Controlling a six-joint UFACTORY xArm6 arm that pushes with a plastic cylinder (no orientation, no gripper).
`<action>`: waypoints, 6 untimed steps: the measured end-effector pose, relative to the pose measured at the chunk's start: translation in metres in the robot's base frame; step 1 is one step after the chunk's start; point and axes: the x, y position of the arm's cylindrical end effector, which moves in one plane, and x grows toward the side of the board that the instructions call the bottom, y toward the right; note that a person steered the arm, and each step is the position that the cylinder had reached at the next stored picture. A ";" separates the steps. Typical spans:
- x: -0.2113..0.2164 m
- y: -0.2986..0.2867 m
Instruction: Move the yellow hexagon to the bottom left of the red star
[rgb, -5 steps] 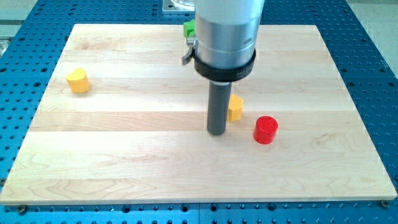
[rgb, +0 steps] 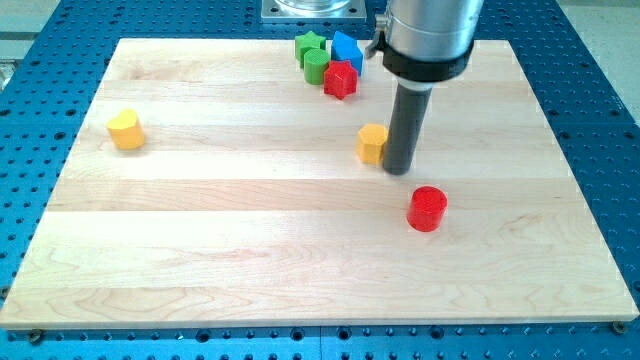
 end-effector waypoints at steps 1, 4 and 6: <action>-0.050 -0.067; -0.039 -0.094; -0.086 -0.043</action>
